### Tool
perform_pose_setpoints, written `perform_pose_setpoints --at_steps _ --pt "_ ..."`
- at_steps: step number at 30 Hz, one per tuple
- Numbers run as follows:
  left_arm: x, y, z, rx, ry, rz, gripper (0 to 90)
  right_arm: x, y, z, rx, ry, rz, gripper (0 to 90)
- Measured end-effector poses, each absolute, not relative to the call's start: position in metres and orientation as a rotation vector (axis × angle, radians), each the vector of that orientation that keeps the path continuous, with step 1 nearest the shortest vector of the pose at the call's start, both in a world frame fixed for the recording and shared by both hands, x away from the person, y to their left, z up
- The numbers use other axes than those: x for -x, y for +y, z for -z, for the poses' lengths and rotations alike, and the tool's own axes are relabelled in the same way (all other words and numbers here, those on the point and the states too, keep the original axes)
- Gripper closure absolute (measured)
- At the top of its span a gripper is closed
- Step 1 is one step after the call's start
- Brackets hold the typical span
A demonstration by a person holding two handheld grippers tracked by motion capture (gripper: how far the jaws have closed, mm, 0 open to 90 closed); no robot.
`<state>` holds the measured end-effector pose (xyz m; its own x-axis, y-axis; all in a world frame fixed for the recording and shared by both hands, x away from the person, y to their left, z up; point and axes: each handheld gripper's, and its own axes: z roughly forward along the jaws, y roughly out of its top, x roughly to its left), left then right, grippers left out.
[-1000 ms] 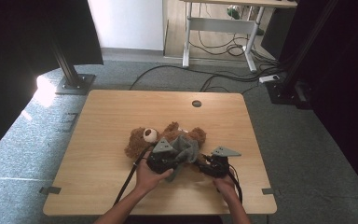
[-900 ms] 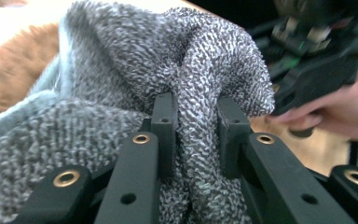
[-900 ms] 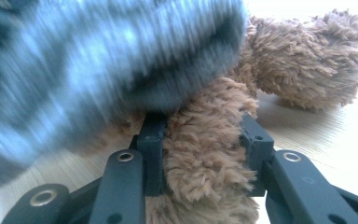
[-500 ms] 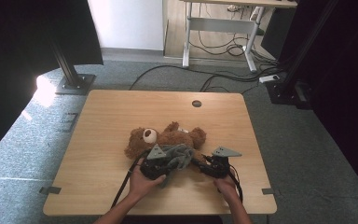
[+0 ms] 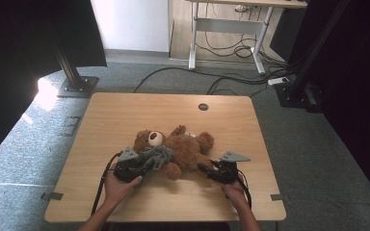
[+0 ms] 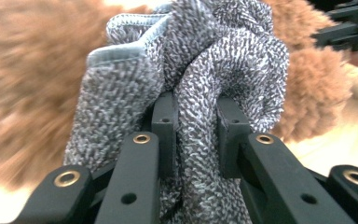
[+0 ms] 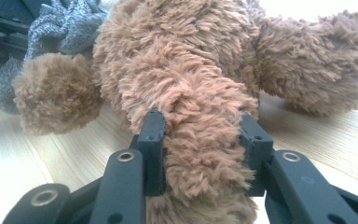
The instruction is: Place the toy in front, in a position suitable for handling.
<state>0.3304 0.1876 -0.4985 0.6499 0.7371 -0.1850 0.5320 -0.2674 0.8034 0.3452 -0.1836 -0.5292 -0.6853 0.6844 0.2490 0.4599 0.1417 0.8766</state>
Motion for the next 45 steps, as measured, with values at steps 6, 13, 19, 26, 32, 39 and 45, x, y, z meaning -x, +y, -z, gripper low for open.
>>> perform_pose_setpoints --at_steps 6,13,19,26,32,39,45 --pt "-0.336 0.224 0.500 -1.880 1.096 -0.281 72.7 -0.345 -0.184 0.530 -1.131 2.202 -1.575 61.2" --pt "-0.340 0.238 0.489 -1.824 1.121 -0.288 72.7 -0.346 -0.184 0.531 -1.133 2.201 -1.575 61.3" --pt "-0.346 0.218 0.465 -1.809 1.037 -0.300 72.6 -0.345 -0.183 0.531 -1.129 2.207 -1.575 61.8" --pt "-0.374 0.184 0.442 -1.840 0.987 -0.328 72.0 -0.345 -0.183 0.531 -1.110 2.211 -1.565 61.9" --pt "-0.397 0.171 0.445 -1.859 1.007 -0.328 71.2 -0.344 -0.183 0.531 -1.091 2.222 -1.558 62.1" --pt "-0.399 0.174 0.457 -1.890 1.029 -0.245 71.8 -0.342 -0.182 0.531 -1.075 2.241 -1.554 61.6" --pt "-0.392 0.186 0.471 -1.852 1.043 -0.185 73.2 -0.340 -0.182 0.526 -1.062 2.241 -1.548 48.4"
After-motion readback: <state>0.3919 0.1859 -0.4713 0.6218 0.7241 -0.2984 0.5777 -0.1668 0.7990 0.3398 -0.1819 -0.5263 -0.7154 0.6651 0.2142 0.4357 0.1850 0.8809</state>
